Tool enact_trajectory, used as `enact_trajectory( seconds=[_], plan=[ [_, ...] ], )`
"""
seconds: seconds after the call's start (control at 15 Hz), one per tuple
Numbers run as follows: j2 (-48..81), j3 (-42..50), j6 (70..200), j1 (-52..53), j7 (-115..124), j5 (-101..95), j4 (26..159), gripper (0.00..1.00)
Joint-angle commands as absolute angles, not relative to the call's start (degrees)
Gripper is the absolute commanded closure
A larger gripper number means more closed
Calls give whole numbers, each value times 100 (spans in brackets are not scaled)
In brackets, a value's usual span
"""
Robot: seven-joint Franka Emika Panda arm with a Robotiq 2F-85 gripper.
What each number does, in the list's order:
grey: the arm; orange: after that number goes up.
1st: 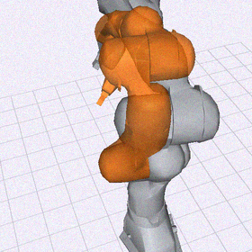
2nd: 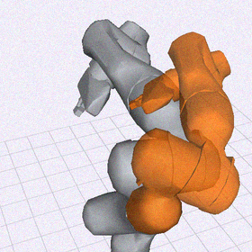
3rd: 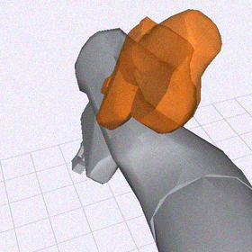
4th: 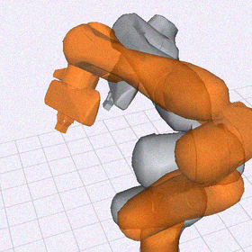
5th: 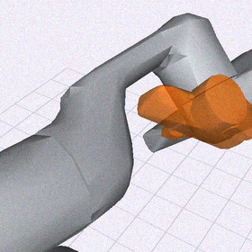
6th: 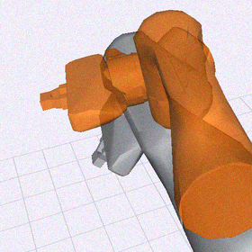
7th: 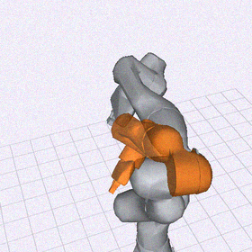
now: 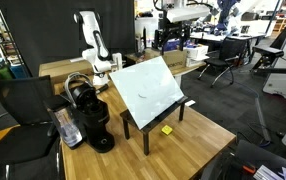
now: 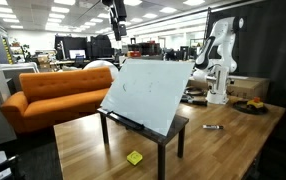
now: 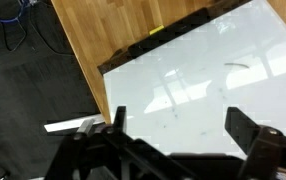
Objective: Put the whiteboard on the table
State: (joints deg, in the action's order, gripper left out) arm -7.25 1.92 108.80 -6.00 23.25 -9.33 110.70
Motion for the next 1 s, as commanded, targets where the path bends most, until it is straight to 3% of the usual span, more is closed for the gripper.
enact_trajectory(
  seconds=[0.0,0.93],
  plan=[
    [-264,275,10791,-612,2667,-873,10431,0],
    [786,665,11873,-591,3969,-578,9886,0]
  ],
)
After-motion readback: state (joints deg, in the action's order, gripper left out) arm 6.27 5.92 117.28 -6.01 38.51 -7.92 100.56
